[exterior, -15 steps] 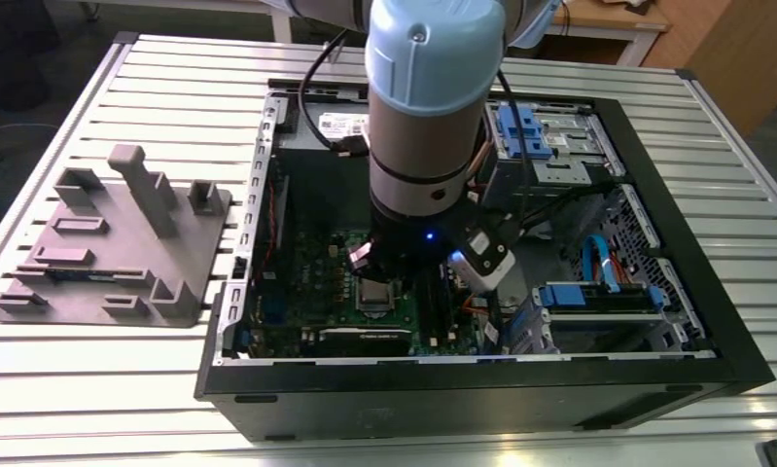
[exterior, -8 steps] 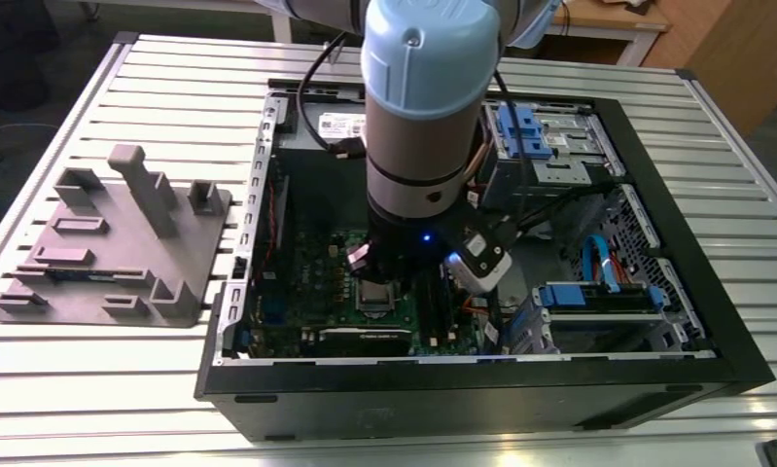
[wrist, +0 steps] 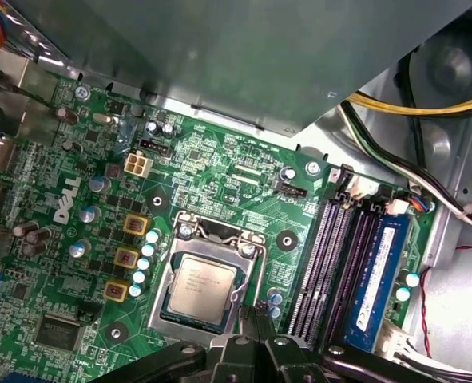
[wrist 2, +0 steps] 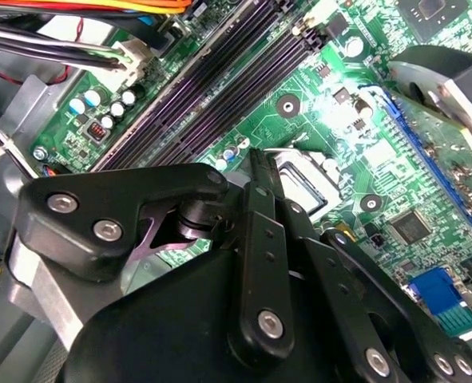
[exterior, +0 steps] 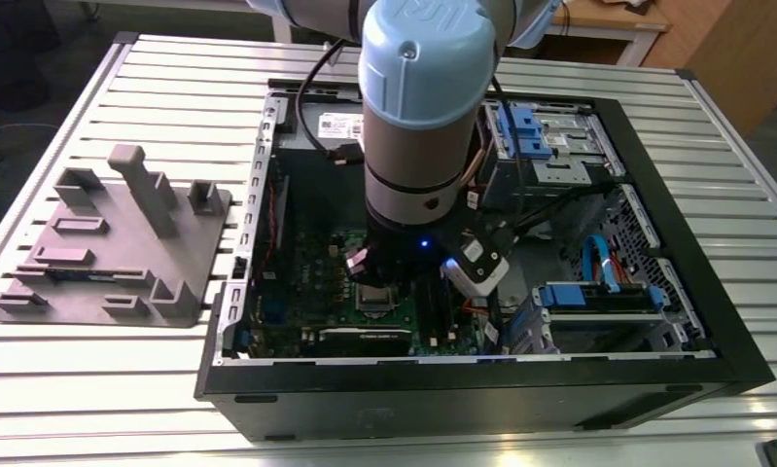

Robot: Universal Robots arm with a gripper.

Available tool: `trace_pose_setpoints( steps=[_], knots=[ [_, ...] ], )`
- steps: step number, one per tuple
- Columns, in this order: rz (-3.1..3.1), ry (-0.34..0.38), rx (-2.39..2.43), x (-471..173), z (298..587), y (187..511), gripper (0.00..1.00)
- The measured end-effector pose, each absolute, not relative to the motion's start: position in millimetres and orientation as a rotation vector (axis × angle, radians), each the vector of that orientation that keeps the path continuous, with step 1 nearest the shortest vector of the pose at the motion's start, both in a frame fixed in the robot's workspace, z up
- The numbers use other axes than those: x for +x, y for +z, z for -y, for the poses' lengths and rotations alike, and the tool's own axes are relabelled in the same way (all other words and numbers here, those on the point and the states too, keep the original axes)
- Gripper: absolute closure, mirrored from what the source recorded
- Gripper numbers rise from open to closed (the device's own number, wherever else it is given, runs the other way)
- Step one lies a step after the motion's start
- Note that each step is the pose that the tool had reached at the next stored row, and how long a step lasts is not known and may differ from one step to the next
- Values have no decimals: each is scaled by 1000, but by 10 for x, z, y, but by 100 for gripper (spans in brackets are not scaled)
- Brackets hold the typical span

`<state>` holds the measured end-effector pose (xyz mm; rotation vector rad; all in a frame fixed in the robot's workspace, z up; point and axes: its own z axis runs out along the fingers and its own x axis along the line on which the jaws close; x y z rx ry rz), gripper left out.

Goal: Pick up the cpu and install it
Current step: 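Install the first cpu locking lever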

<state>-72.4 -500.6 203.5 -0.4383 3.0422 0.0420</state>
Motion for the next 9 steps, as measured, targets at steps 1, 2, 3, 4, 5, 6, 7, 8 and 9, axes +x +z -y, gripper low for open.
trace_pose_setpoints(
  steps=[1, 2, 3, 4, 5, 6, 7, 8, 9],
  knots=[
    [-3042, 41, -438, -723, 5006, 2035, 90],
    [-3042, 41, -438, -723, 5007, 2035, 90],
    [-3042, 41, -438, -723, 5008, 2033, 90],
    [-3042, 41, -439, -723, 5013, 2030, 90],
    [-3042, 42, -439, -723, 5019, 2028, 90],
    [-3042, 41, -439, -723, 5026, 2027, 90],
    [-3042, 41, -438, -723, 5032, 2026, 90],
    [-3042, 41, -439, -723, 5039, 2023, 90],
    [-3042, 41, -439, -723, 5045, 2020, 90]
  ],
)
